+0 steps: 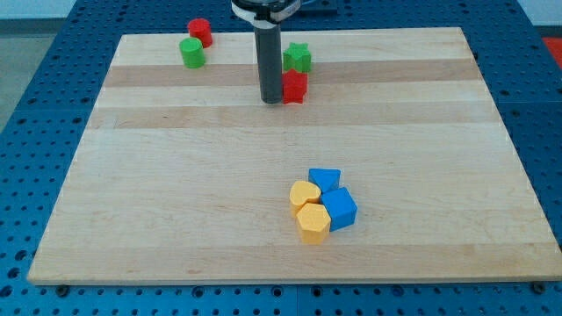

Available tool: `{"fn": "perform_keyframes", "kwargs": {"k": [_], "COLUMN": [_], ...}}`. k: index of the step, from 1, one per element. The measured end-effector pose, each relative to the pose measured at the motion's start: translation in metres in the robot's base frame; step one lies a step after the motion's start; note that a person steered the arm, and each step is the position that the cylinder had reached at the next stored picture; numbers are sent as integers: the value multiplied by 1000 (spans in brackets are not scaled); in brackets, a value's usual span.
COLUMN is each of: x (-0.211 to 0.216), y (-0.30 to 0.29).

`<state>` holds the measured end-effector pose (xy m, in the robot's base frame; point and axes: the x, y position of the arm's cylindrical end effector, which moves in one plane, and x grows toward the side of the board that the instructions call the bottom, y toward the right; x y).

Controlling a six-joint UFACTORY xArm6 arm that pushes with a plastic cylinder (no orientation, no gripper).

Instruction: Separate the red and green circle from each other

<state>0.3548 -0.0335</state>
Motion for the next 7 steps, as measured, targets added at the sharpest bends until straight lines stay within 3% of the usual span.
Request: {"fn": "perform_keyframes", "kwargs": {"k": [3, 5, 6, 7], "x": [-22, -33, -139, -164], "y": [-271, -272, -271, -271]}}
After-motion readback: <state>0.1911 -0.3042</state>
